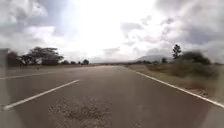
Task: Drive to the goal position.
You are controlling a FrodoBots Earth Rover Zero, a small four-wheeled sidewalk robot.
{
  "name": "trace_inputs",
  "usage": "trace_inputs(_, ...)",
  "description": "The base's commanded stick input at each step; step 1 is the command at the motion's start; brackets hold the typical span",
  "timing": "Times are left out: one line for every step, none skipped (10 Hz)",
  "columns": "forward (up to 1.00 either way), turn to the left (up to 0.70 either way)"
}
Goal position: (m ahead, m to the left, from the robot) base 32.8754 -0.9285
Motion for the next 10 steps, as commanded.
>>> trace_inputs(1.00,0.00)
trace_inputs(1.00,0.00)
trace_inputs(1.00,0.00)
trace_inputs(1.00,0.00)
trace_inputs(1.00,0.00)
trace_inputs(1.00,0.00)
trace_inputs(1.00,0.00)
trace_inputs(1.00,0.00)
trace_inputs(1.00,0.00)
trace_inputs(1.00,0.00)
